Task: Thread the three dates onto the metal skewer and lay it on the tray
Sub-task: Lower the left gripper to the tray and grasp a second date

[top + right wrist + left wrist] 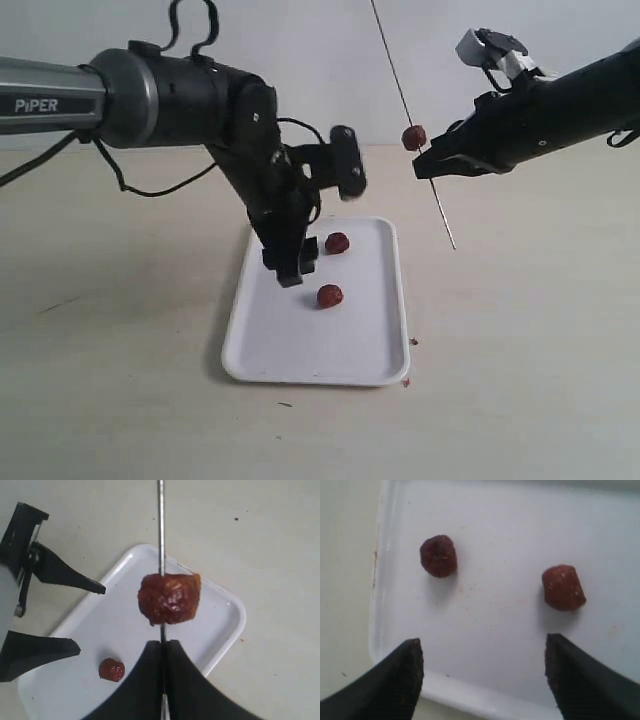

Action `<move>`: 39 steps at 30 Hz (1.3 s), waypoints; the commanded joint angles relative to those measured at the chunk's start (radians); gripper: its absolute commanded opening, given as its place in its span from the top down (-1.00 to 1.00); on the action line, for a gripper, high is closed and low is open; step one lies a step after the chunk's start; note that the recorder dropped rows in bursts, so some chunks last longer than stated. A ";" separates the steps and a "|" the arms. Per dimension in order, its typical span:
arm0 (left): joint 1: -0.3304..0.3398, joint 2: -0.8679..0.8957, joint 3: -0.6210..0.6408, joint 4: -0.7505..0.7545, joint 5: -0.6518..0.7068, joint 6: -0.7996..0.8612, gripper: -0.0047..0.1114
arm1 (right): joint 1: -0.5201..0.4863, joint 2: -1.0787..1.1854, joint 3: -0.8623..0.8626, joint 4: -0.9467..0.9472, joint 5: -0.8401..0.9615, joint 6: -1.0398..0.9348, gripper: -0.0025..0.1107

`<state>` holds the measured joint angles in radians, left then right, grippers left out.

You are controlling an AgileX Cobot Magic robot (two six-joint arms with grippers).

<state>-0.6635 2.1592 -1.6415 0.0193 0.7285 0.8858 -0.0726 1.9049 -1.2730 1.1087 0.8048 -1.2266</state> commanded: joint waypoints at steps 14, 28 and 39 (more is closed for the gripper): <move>-0.036 0.022 0.040 -0.039 -0.004 1.009 -0.24 | -0.005 -0.007 0.000 -0.234 -0.149 0.210 0.96; -0.036 0.097 0.040 -0.125 -0.095 1.211 -0.16 | -0.005 -0.007 0.000 -0.234 -0.149 0.207 0.96; -0.044 0.097 0.040 -0.129 -0.091 1.211 -0.01 | -0.005 -0.007 0.000 -0.234 -0.149 0.207 0.96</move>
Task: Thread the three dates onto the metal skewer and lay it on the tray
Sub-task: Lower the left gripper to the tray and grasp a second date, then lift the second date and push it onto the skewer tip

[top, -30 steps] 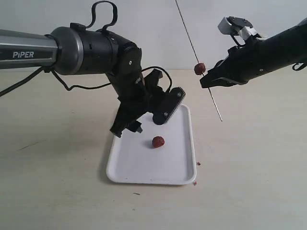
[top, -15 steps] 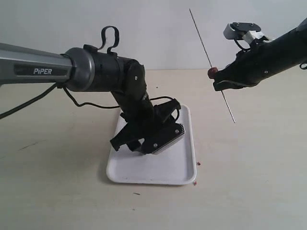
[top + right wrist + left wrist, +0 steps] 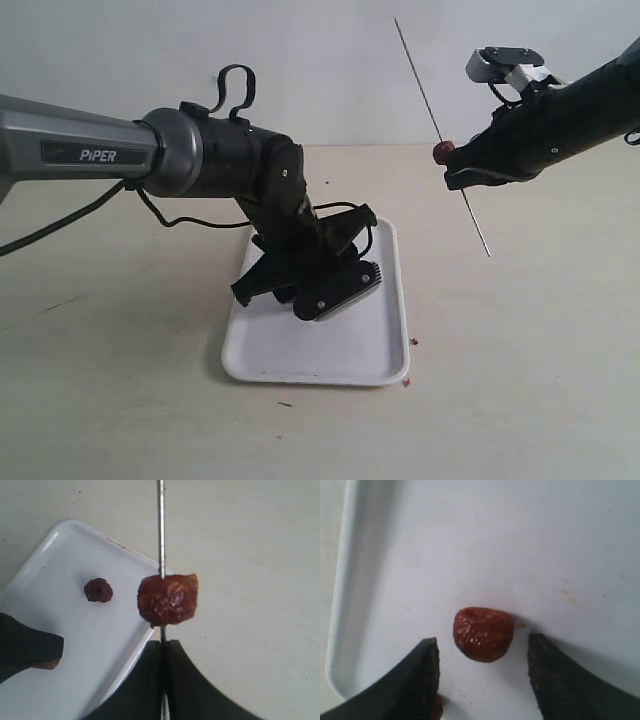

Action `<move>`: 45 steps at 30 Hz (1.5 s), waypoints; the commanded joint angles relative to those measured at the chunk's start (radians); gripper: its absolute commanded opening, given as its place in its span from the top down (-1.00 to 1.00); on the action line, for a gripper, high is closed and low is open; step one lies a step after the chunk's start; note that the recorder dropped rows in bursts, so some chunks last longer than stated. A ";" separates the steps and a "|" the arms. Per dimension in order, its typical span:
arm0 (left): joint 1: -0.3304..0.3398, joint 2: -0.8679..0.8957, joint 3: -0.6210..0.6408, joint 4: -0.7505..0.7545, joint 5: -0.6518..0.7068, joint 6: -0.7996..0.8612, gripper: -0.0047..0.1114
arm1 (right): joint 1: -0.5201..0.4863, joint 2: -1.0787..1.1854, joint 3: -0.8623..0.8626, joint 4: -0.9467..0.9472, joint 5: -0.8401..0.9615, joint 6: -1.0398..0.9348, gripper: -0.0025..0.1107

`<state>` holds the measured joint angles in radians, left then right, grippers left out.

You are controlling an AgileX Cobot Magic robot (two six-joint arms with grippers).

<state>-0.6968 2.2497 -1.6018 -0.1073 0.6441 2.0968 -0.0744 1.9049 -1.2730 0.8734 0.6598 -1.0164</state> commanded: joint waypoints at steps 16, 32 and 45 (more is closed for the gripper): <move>-0.029 0.008 0.000 -0.002 -0.009 -0.007 0.26 | -0.003 -0.007 0.000 0.003 -0.002 -0.003 0.96; -0.029 0.008 0.000 -0.002 -0.009 -0.009 0.32 | -0.003 -0.007 0.000 0.003 -0.002 -0.003 0.96; -0.029 0.008 0.000 -0.002 -0.021 -0.011 0.53 | -0.003 -0.007 0.000 0.008 -0.002 -0.003 0.96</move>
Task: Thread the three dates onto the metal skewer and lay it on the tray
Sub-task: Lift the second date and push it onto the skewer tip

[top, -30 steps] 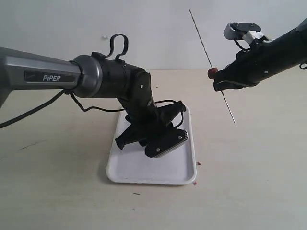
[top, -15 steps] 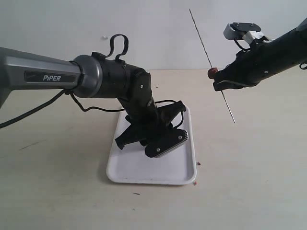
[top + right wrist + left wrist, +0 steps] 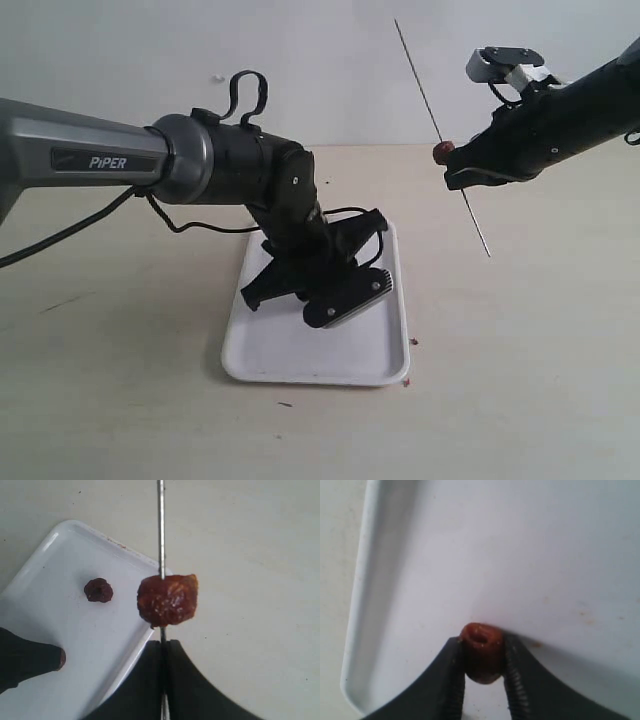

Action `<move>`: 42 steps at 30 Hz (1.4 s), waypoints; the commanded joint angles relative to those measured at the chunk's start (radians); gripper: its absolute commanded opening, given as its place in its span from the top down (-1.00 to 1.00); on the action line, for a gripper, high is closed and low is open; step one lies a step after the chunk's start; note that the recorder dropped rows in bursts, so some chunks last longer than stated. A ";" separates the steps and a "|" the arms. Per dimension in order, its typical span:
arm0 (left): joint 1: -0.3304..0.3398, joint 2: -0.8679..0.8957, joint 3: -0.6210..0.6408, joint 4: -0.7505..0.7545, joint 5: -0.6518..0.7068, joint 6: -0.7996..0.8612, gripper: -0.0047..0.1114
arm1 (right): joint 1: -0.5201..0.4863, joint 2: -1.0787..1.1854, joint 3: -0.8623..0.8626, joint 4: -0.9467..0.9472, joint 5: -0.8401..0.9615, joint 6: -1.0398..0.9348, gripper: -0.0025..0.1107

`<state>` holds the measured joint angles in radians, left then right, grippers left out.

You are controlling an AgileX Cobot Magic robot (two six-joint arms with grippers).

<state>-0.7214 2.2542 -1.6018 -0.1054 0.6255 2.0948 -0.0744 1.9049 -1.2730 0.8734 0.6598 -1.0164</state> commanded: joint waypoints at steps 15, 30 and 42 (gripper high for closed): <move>0.039 -0.039 -0.058 -0.117 -0.334 -0.738 0.52 | -0.003 -0.007 0.000 -0.002 -0.008 -0.003 0.96; 0.333 -0.066 -0.159 -1.544 -0.173 -1.092 0.53 | -0.001 -0.005 0.000 0.002 0.167 -0.016 0.96; 0.461 -0.055 -0.159 -1.590 0.155 -1.422 0.53 | 0.005 -0.005 0.000 -0.004 0.392 -0.082 0.96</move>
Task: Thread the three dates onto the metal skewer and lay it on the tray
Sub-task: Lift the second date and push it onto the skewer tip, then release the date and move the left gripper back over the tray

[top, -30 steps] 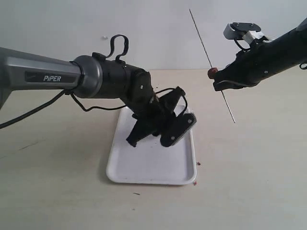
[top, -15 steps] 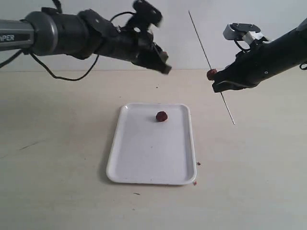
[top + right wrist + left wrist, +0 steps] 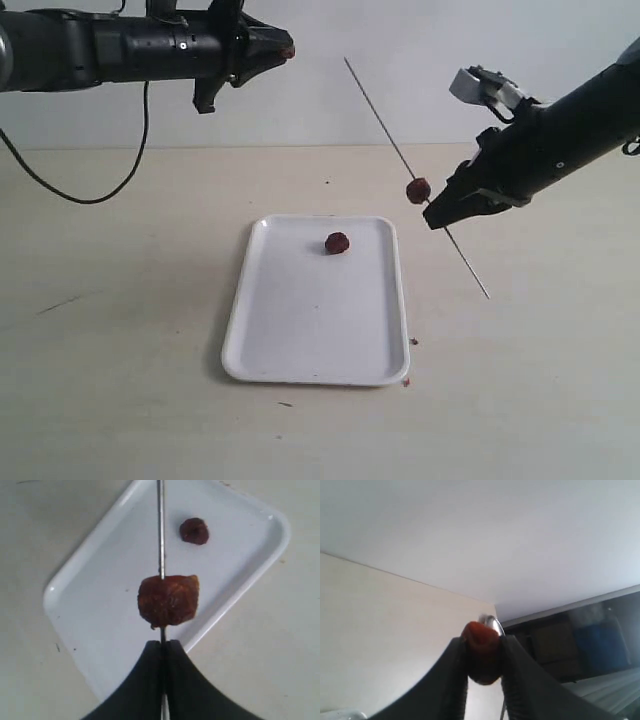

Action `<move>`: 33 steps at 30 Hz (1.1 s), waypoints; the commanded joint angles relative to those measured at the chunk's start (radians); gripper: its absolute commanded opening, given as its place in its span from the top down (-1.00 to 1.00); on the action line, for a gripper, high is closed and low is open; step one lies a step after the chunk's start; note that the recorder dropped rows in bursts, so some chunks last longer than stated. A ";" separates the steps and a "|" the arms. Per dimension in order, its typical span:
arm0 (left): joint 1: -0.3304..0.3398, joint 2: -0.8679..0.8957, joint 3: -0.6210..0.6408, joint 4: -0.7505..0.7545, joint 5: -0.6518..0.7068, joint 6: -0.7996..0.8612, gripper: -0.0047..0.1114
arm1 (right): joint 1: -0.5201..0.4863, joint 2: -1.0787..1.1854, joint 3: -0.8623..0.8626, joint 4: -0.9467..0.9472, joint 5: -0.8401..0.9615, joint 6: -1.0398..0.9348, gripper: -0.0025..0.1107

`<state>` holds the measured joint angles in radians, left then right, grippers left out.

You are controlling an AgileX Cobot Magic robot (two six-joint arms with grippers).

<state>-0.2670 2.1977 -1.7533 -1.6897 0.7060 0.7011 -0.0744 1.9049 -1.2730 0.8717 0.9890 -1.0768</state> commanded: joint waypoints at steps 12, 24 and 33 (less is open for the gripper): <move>-0.011 0.001 -0.007 0.030 0.075 -0.029 0.53 | 0.051 -0.003 0.000 0.009 0.044 -0.046 0.96; -0.016 0.001 -0.007 0.059 0.115 -0.026 0.53 | 0.051 -0.003 0.000 0.013 0.010 -0.046 0.96; -0.052 0.001 -0.007 0.059 0.150 -0.017 0.53 | 0.051 -0.003 0.000 0.018 -0.010 -0.046 0.96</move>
<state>-0.2931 2.2014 -1.7533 -1.6336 0.8301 0.6732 -0.0250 1.9049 -1.2730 0.8685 1.0004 -1.1120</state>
